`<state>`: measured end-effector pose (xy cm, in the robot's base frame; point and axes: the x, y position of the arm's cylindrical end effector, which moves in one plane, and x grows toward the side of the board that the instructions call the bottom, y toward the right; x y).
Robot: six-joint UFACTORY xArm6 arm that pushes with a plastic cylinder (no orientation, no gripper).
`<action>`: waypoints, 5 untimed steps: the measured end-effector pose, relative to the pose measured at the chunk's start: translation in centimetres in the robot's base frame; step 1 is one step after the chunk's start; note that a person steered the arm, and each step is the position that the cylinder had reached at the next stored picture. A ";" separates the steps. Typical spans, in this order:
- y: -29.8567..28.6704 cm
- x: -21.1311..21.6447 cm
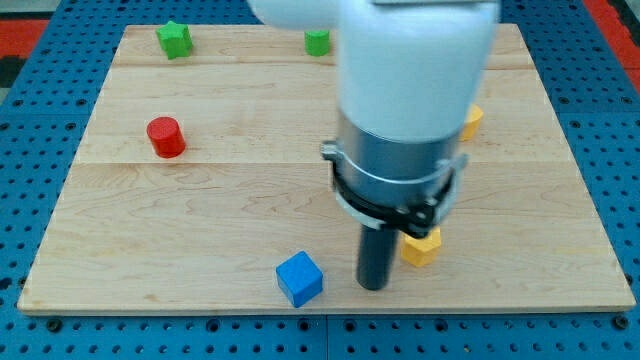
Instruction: Push the blue cube towards the bottom left of the board
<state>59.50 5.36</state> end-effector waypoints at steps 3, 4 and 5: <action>-22.5 -1.7; -15.6 -2.1; -17.1 -4.5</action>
